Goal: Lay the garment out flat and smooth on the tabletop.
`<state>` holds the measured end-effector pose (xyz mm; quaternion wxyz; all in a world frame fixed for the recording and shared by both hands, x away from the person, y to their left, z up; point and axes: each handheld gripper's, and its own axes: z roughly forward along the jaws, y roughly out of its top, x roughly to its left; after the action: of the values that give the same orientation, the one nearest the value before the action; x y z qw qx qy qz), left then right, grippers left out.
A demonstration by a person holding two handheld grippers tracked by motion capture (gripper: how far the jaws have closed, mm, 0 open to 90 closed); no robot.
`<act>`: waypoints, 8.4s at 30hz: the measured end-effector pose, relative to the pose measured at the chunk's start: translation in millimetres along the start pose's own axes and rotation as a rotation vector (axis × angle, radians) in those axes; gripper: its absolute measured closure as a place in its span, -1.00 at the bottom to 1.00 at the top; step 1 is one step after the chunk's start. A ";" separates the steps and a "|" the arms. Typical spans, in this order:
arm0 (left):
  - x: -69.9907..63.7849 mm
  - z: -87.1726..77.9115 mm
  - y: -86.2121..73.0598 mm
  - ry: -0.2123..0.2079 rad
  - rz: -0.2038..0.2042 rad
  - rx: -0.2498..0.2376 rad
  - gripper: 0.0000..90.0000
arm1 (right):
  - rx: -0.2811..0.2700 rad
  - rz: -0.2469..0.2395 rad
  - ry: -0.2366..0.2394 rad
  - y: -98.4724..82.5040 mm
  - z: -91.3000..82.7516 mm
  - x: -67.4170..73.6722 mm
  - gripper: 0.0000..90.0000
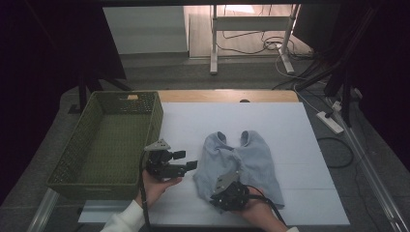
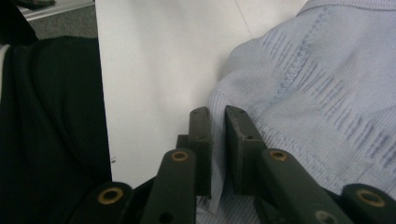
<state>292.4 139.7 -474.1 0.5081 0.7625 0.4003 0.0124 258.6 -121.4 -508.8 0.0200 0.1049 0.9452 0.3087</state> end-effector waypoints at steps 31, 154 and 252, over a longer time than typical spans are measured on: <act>-1.7 -10.3 5.8 -0.012 -0.005 -0.043 -0.40 | -0.321 0.053 0.066 37.8 -18.4 -1.1 0.90; -4.2 -4.3 3.8 -0.012 0.004 -0.022 -0.40 | -0.118 0.093 -0.046 -22.9 -29.9 -6.3 0.03; -0.6 -5.2 2.6 -0.003 -0.001 -0.018 -0.40 | -0.083 0.240 -0.239 -32.0 -51.3 -33.6 0.84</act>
<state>291.4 142.9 -469.4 0.5154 0.7578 0.3999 0.0147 280.2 -183.4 -487.1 0.0996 0.2522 0.9031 0.3331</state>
